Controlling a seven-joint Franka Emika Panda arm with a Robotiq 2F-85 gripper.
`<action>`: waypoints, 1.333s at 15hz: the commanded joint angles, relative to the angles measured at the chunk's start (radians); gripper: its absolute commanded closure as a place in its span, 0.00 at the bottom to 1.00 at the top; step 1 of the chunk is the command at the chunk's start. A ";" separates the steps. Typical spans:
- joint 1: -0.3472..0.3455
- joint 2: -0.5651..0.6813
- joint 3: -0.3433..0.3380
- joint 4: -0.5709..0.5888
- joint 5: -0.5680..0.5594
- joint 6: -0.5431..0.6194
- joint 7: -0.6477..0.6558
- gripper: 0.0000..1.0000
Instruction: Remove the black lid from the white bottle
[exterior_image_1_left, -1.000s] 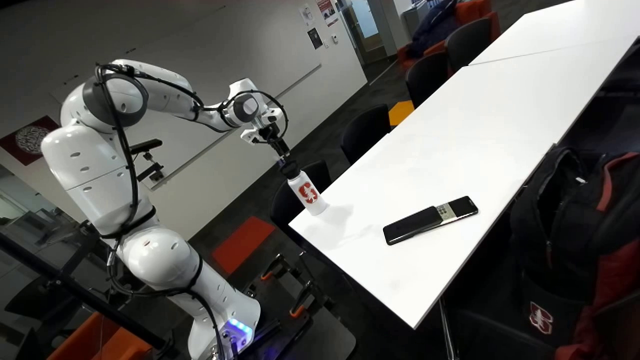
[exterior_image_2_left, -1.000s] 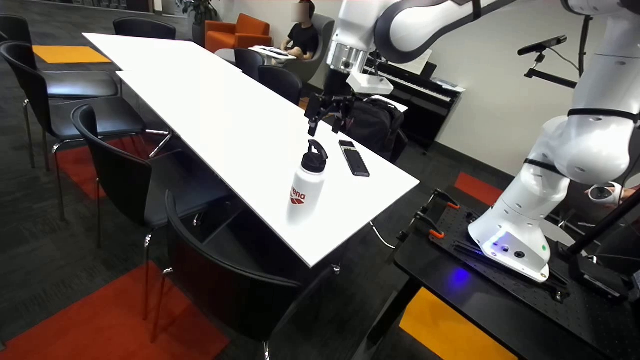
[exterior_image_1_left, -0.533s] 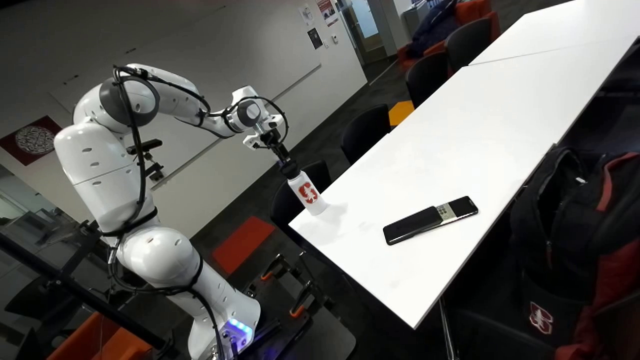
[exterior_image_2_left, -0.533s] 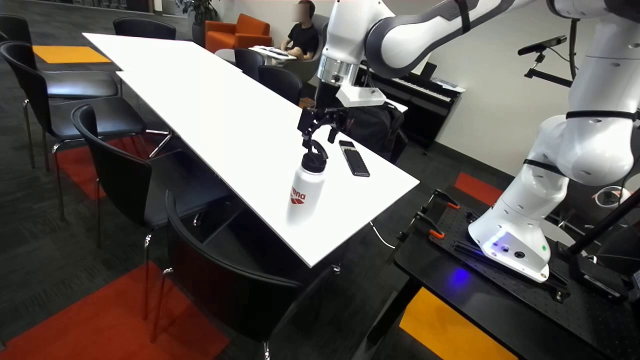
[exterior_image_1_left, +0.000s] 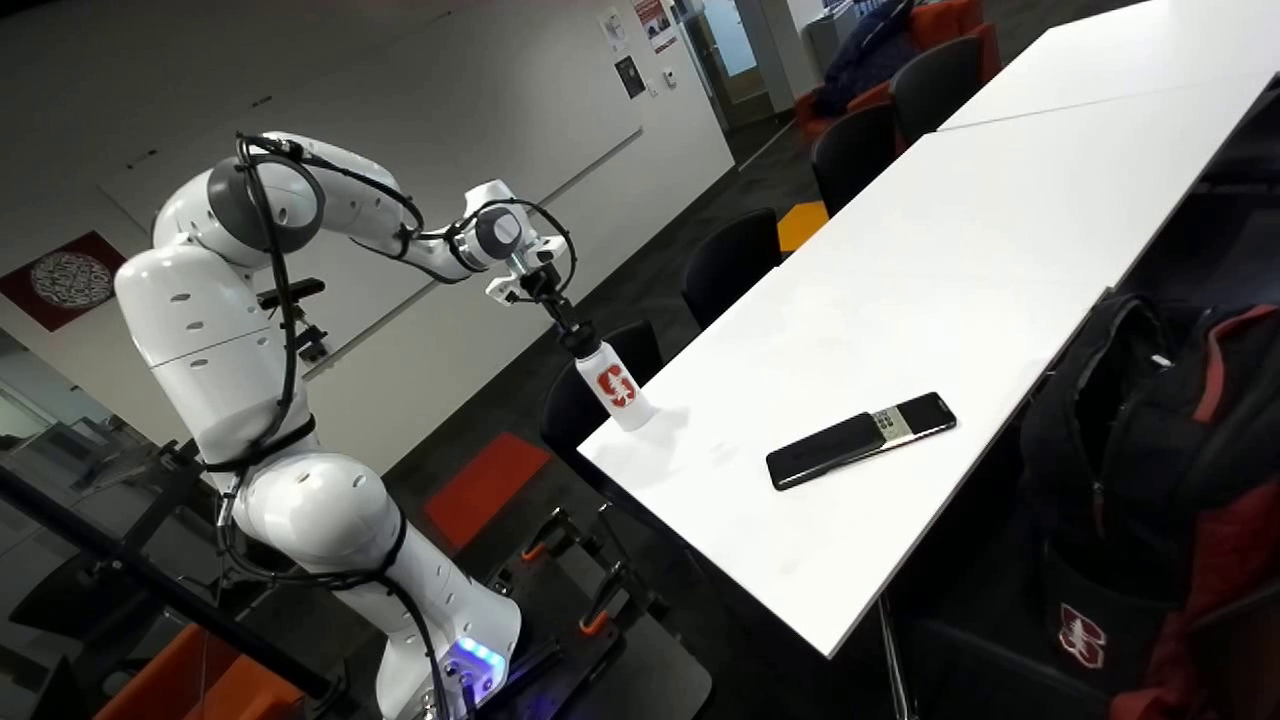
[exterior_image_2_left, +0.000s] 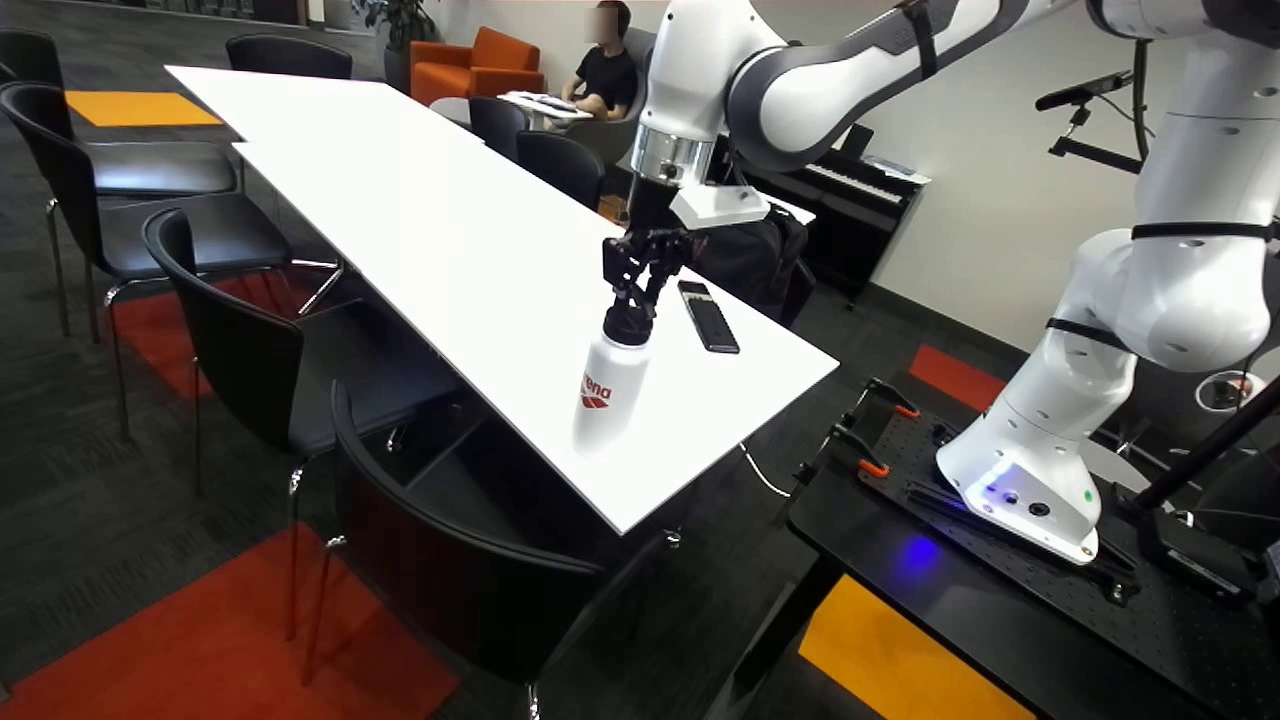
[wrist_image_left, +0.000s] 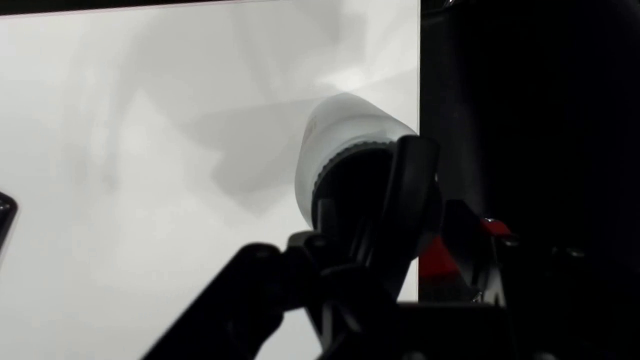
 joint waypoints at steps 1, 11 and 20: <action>0.019 0.002 -0.015 0.014 -0.026 -0.016 0.031 0.73; 0.021 -0.021 -0.010 0.012 -0.025 -0.038 0.026 0.95; 0.011 -0.068 0.002 0.007 0.003 -0.043 0.004 0.95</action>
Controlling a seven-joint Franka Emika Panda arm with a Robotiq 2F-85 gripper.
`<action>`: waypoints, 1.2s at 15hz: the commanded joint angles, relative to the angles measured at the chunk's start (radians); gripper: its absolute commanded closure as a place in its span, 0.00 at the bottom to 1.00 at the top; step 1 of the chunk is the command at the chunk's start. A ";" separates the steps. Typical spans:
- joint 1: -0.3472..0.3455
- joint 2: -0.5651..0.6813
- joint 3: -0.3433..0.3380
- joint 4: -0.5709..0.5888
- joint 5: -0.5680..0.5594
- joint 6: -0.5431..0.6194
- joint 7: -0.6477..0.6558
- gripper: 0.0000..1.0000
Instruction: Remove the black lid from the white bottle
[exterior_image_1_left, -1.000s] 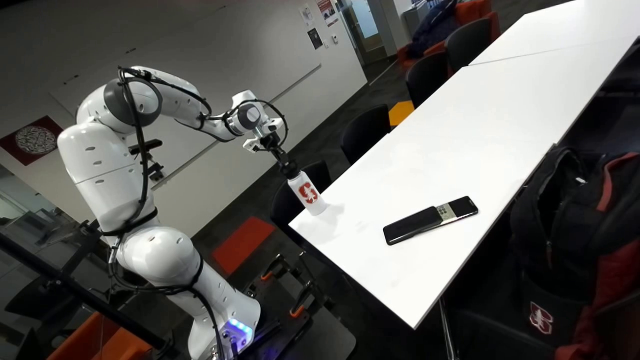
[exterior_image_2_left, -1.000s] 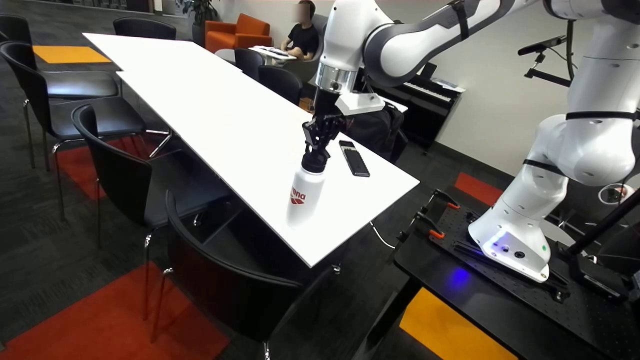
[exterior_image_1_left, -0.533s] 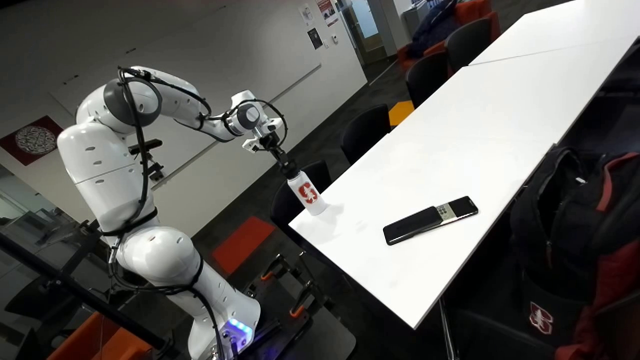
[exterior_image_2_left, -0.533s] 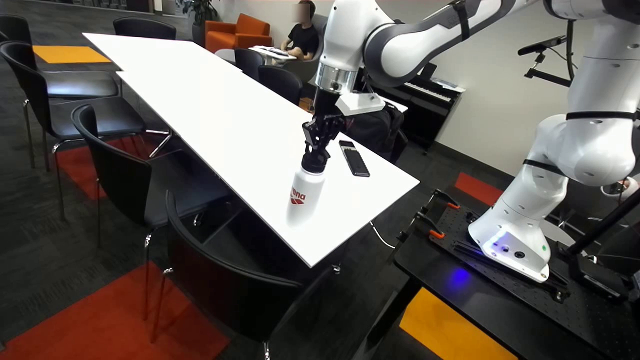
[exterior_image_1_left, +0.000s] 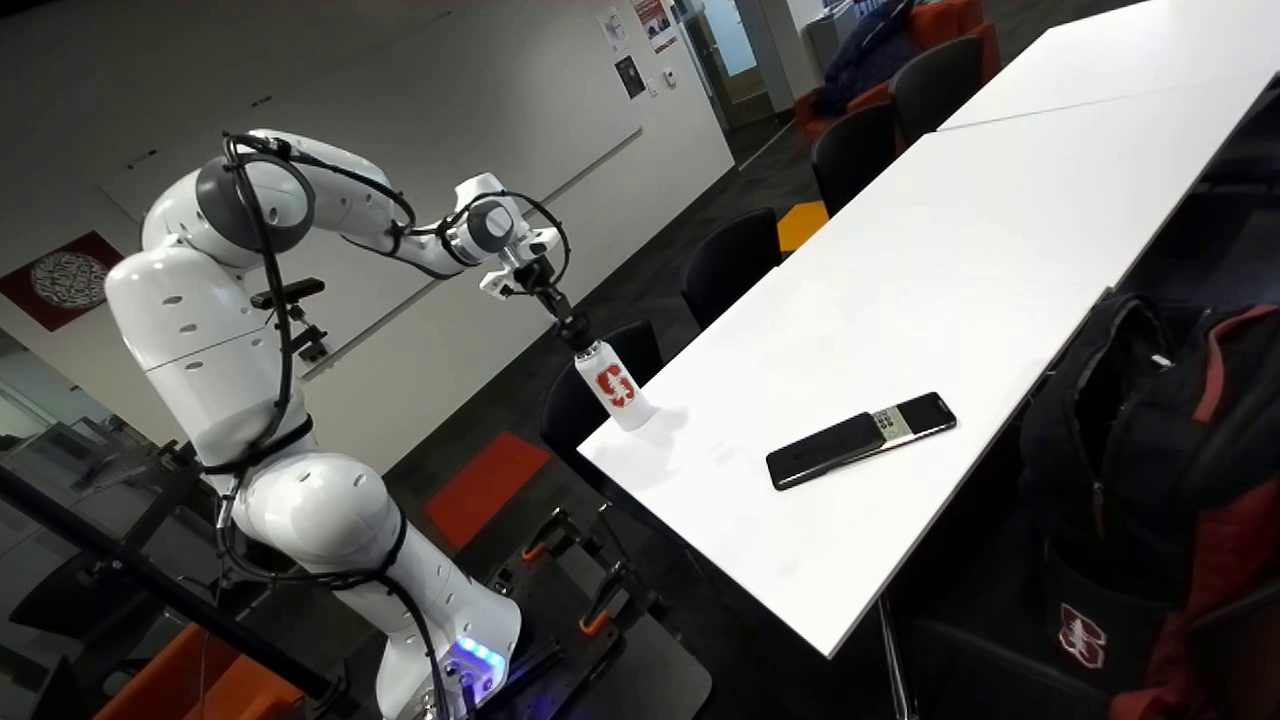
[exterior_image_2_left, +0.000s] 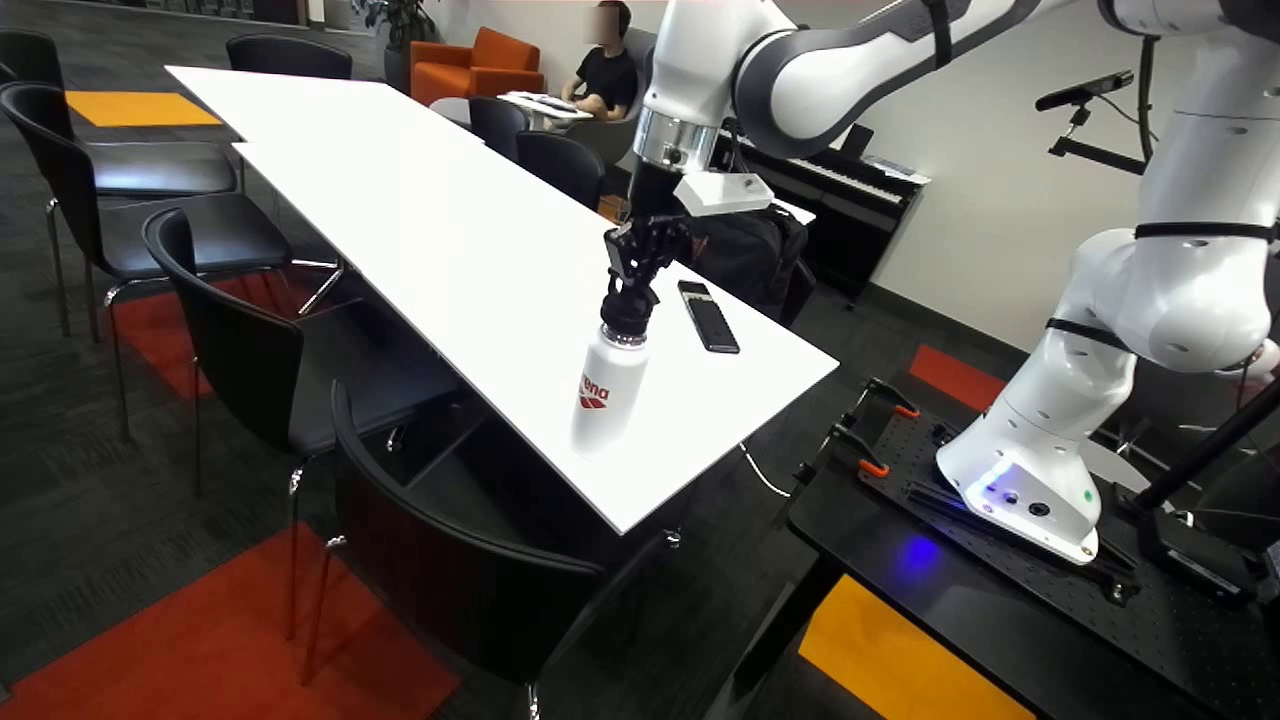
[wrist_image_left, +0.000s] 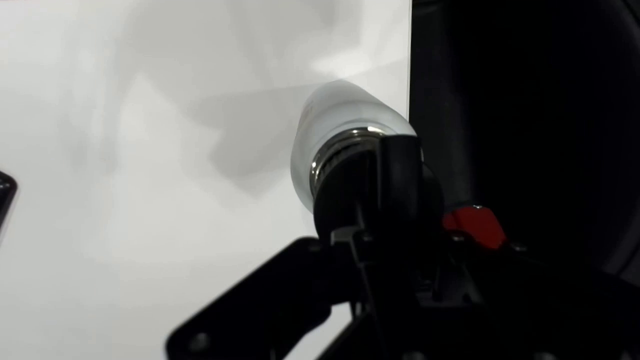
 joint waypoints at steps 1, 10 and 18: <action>-0.001 -0.045 0.004 0.000 0.023 -0.040 -0.002 0.95; -0.095 -0.210 -0.014 -0.094 0.175 -0.001 -0.250 0.95; -0.247 -0.118 -0.121 -0.158 0.179 0.127 -0.545 0.95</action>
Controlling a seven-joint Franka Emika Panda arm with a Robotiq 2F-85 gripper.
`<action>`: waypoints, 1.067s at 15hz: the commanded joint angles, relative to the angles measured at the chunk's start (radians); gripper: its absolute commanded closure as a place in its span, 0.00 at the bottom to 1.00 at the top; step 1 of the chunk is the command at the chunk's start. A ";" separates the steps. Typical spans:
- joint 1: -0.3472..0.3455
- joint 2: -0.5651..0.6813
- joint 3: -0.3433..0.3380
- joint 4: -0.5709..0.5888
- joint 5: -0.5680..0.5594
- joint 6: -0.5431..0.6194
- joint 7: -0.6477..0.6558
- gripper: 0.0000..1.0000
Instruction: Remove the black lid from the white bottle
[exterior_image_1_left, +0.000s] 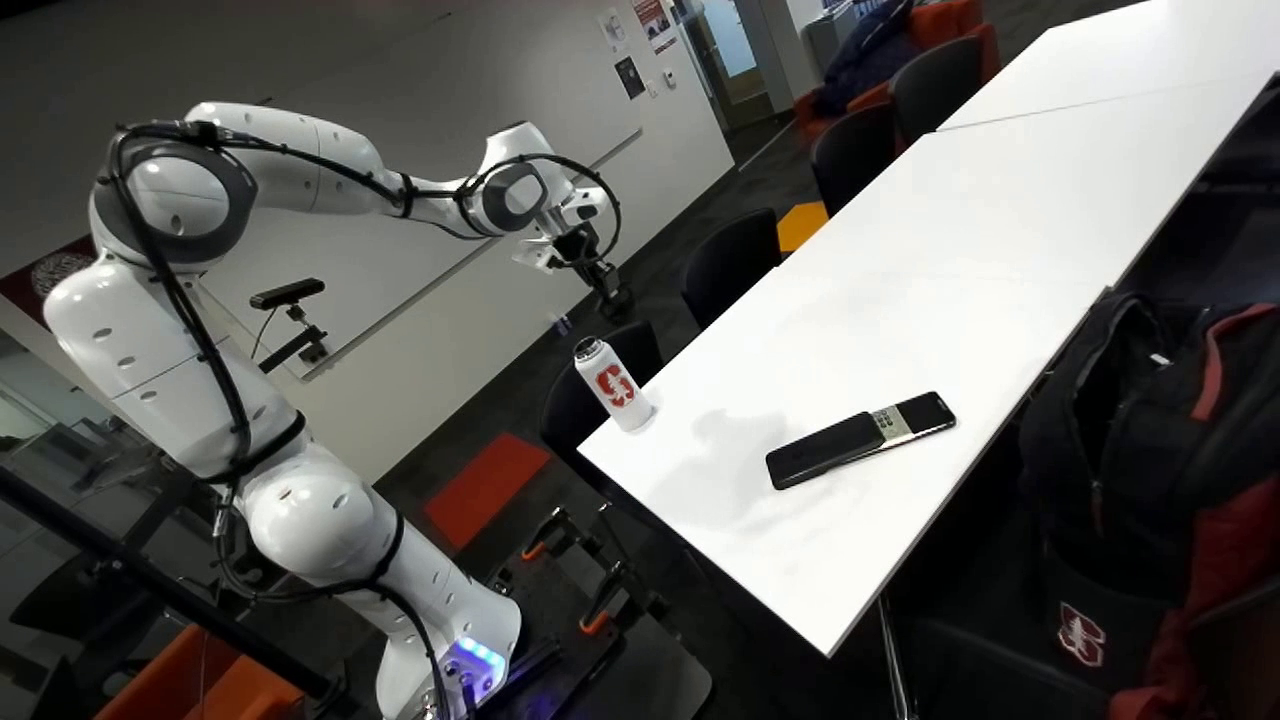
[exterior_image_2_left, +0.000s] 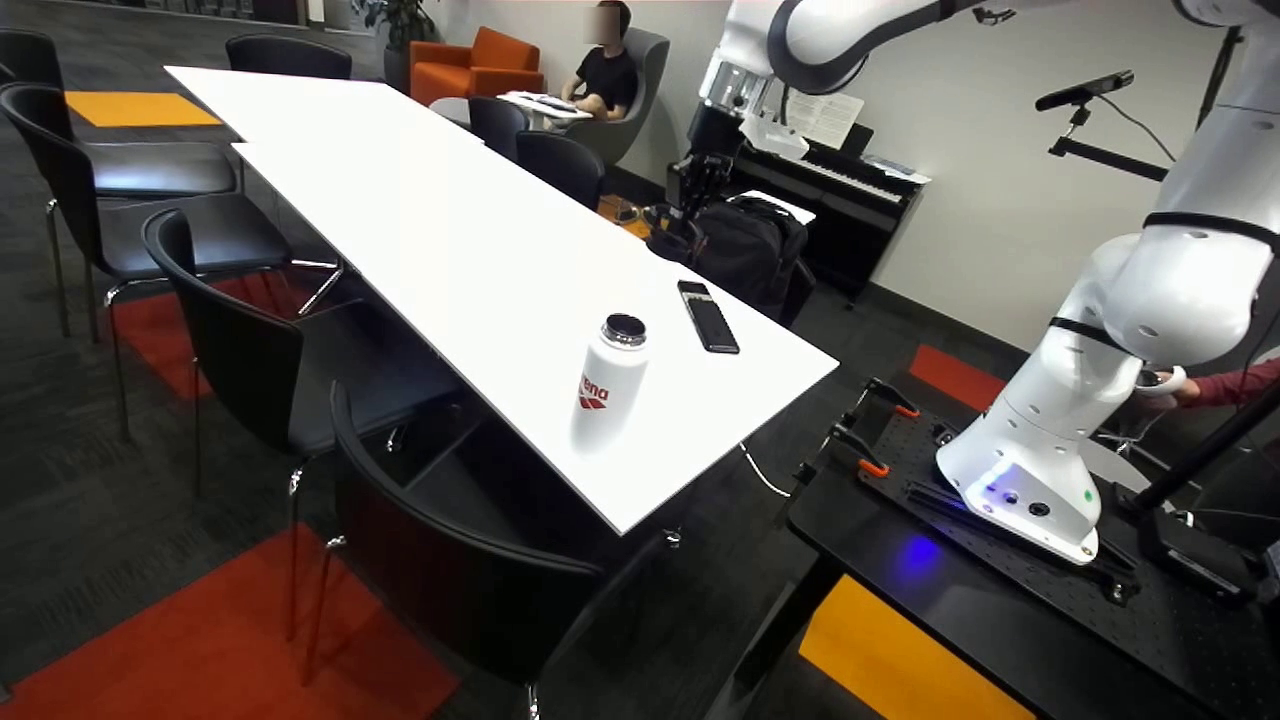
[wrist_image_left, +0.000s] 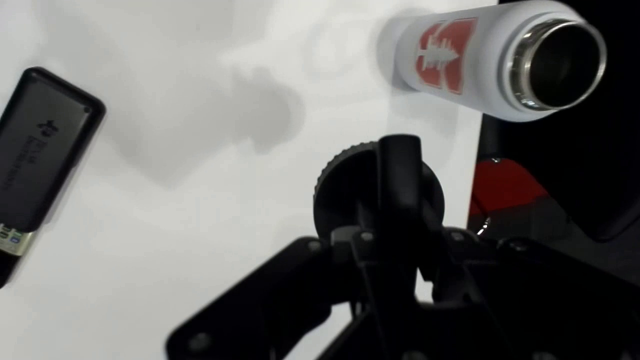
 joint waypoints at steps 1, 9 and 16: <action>-0.044 0.079 -0.025 -0.035 0.014 0.129 -0.107 0.95; -0.064 0.345 -0.061 -0.041 -0.019 0.403 -0.133 0.95; -0.050 0.500 -0.097 0.020 -0.022 0.382 -0.095 0.95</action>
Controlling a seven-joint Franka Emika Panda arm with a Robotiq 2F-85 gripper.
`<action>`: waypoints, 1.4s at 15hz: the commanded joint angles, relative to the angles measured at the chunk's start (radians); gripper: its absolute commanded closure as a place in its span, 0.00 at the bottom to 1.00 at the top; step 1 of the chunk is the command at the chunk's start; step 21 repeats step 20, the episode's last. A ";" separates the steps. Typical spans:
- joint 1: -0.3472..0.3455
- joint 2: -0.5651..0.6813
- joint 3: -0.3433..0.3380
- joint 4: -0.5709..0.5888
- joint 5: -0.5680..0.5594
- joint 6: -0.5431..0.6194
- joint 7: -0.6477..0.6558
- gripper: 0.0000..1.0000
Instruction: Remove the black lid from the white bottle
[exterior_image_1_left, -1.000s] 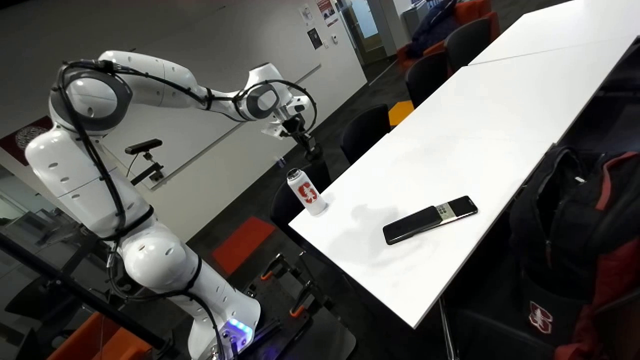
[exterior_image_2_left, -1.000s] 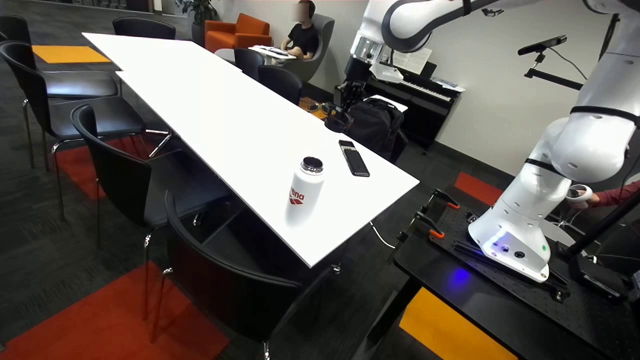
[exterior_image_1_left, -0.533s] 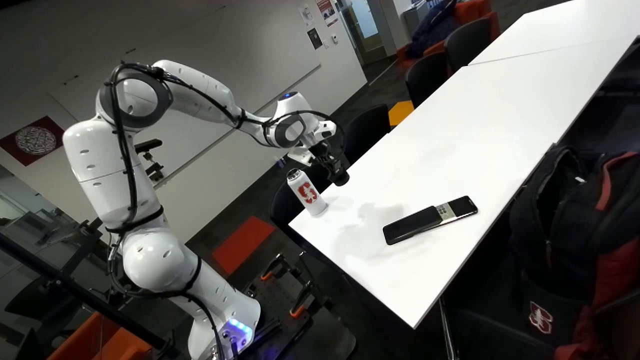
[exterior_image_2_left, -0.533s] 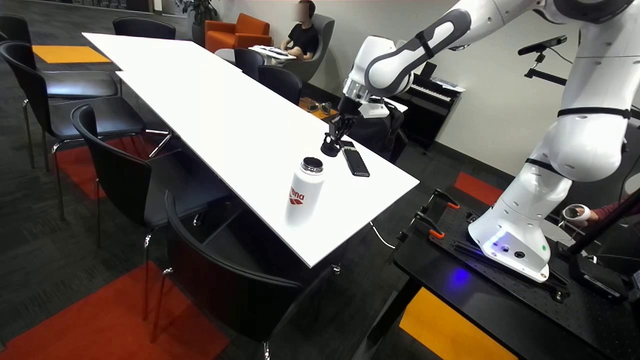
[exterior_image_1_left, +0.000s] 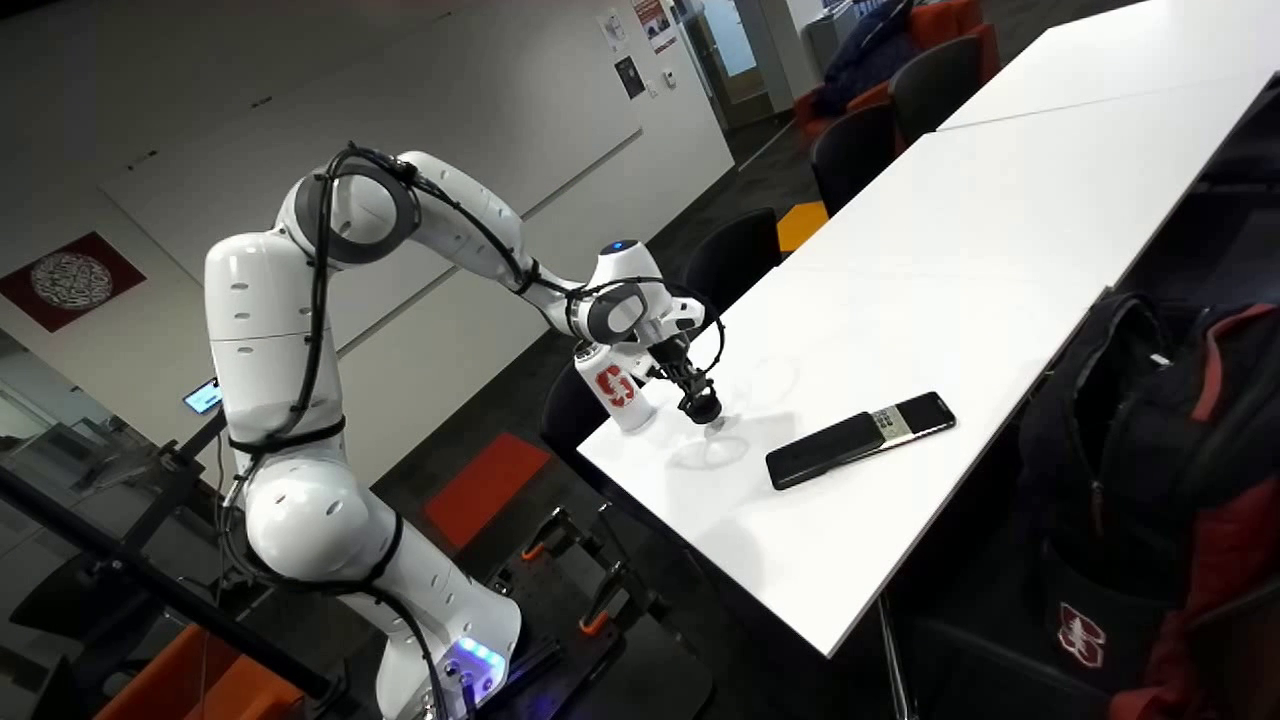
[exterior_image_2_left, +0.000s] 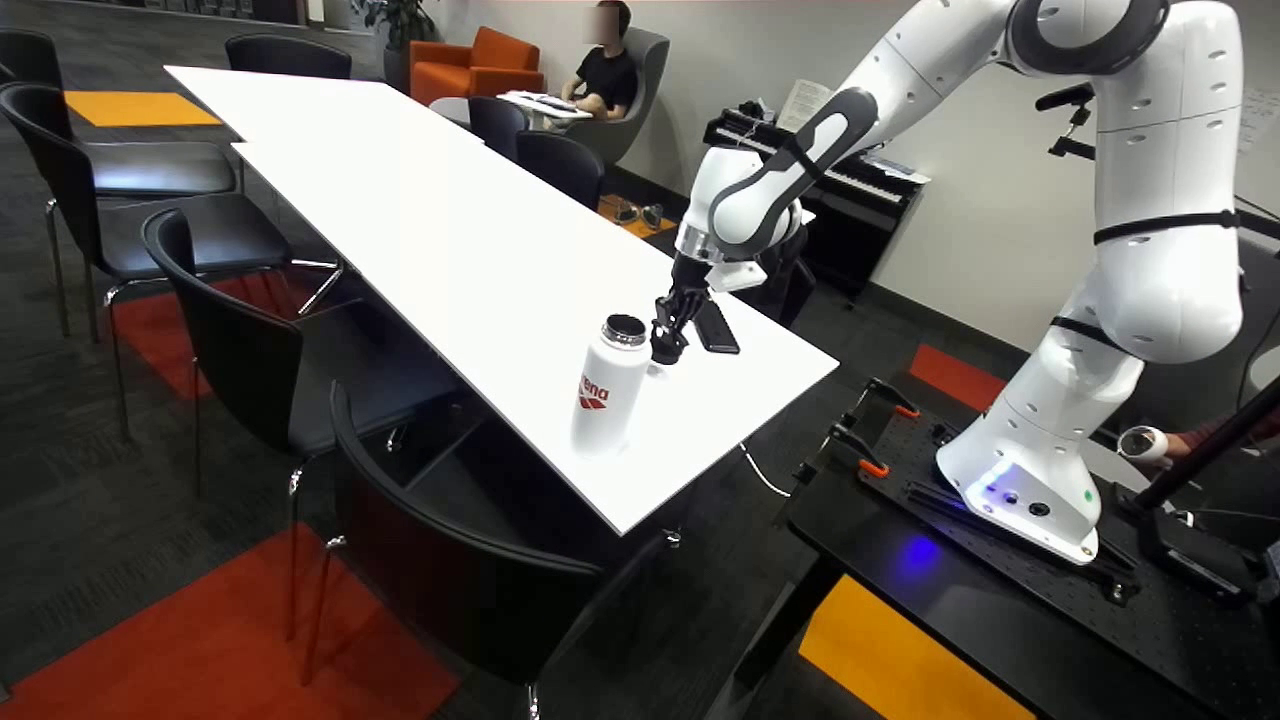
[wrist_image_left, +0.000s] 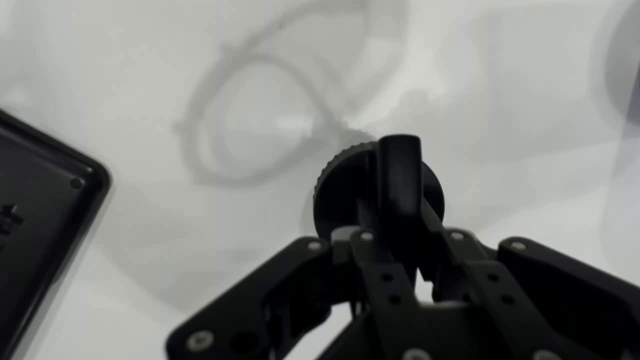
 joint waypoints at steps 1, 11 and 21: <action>0.013 0.048 -0.021 0.045 -0.010 -0.010 0.038 0.95; 0.034 0.085 -0.053 0.084 -0.048 -0.008 0.040 0.12; 0.010 -0.314 0.009 -0.103 -0.011 -0.145 0.041 0.00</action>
